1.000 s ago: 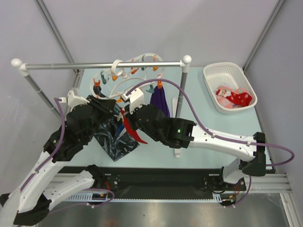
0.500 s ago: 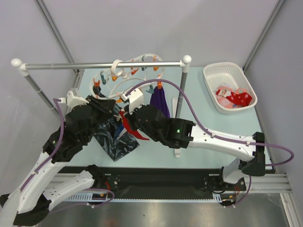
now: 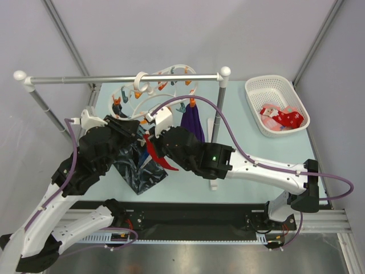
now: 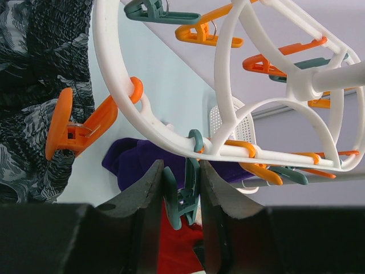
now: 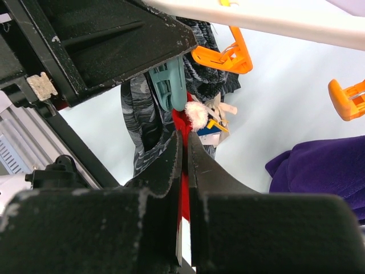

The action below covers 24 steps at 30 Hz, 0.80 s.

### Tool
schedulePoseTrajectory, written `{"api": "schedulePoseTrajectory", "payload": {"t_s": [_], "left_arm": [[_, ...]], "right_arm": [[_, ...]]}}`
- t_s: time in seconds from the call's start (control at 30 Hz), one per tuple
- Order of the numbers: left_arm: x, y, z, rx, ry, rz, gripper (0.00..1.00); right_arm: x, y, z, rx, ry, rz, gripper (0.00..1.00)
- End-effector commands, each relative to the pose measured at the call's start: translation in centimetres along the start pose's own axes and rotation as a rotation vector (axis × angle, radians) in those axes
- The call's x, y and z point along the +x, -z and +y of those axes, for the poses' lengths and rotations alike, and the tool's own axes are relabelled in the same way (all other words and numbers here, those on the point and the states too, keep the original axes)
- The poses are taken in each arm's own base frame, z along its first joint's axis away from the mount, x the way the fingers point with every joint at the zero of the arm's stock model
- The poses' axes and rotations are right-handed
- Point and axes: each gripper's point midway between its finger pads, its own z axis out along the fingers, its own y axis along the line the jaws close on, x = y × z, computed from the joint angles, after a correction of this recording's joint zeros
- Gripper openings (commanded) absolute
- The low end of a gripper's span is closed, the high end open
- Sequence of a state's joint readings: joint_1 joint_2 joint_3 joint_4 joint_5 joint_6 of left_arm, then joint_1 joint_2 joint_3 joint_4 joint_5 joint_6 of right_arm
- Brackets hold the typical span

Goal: Clip the socks to the hanger
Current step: Clamp the sock onto the hanger.

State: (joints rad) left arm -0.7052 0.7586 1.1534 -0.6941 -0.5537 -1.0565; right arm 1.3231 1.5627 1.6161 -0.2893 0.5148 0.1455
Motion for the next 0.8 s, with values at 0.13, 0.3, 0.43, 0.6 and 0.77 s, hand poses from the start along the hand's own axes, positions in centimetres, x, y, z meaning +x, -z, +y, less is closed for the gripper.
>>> {"api": "schedulePoseTrajectory", "payload": {"t_s": [0.13,0.3,0.43,0.6,0.77], "left_arm": [[0.7,-0.1,0.7,-0.031,-0.028,0.033,0.0],[0.6,-0.1,0.8,-0.031,-0.028,0.029,0.0],[0.6,0.0,0.8,-0.029,-0.028,0.028,0.0],[0.6,0.0,0.7,-0.026,-0.026,0.031,0.0],[0.5,0.1,0.7,-0.021,-0.02,0.027,0.0]], "right_arm": [[-3.0,-0.1,1.4,-0.031,-0.034,-0.082,0.0],[-4.3,-0.2,1.7,-0.034,-0.038,-0.109,0.0],[-5.0,-0.1,1.6,-0.025,-0.033,-0.125,0.0],[-5.5,-0.1,2.0,-0.039,-0.033,-0.134,0.0],[-4.8,-0.8,2.2,-0.042,-0.026,-0.113,0.0]]}}
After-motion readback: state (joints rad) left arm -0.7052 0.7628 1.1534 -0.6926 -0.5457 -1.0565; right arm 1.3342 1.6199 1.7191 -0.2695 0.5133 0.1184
